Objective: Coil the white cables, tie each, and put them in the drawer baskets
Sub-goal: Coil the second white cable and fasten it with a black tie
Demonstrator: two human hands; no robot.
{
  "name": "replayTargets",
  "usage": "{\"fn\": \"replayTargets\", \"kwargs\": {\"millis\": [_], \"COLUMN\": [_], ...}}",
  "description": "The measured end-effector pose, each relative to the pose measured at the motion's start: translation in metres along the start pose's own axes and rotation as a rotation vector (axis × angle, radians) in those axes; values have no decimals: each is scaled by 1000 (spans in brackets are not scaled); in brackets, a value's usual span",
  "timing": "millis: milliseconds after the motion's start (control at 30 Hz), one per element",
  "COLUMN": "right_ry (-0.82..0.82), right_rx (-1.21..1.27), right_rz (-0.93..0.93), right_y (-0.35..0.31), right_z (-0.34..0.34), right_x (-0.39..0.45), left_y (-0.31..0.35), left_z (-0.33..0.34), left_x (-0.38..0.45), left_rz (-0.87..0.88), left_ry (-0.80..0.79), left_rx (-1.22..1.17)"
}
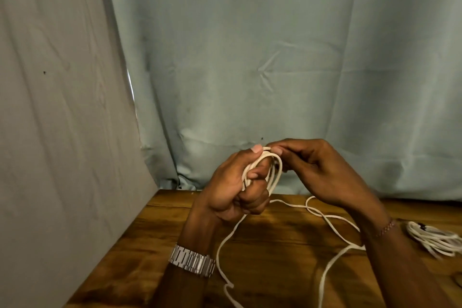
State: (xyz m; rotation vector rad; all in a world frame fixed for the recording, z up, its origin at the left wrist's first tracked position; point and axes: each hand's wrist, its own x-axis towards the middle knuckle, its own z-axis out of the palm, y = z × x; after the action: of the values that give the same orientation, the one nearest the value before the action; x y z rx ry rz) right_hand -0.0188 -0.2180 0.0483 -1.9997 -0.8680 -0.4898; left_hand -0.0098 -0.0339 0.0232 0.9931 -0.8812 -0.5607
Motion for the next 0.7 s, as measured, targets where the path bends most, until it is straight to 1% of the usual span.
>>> {"fn": "replayTargets", "kwargs": {"millis": [100, 167, 233, 333, 367, 433, 533, 600, 700], "right_ry": [-97, -96, -19, 165, 237, 378, 503, 538, 586], "right_rx": [80, 76, -35, -170, -219, -317, -344, -382, -476], "right_rz": [52, 43, -34, -196, -220, -240, -212, -180, -133], "right_y": [-10, -15, -19, -19, -17, -13, -8, -5, -3], "right_z": [-2, 2, 11, 29, 33, 39, 44, 45, 49], "right_x": [-6, -9, -9, -5, -3, -1, -2, -2, -1], "left_y": [0, -2, -3, -2, -2, -2, -4, -3, -1], "left_z": [-2, 1, 5, 8, 10, 12, 15, 19, 26], "left_x": [1, 3, 4, 5, 5, 7, 9, 10, 9], "left_rz": [21, 40, 34, 48, 63, 85, 81, 68, 90], "left_ry": [-122, -146, -151, -250, -274, -265, -128, 46, 326], "left_rx": [-74, -71, -61, -103, -118, -132, -100, -35, 139]}}
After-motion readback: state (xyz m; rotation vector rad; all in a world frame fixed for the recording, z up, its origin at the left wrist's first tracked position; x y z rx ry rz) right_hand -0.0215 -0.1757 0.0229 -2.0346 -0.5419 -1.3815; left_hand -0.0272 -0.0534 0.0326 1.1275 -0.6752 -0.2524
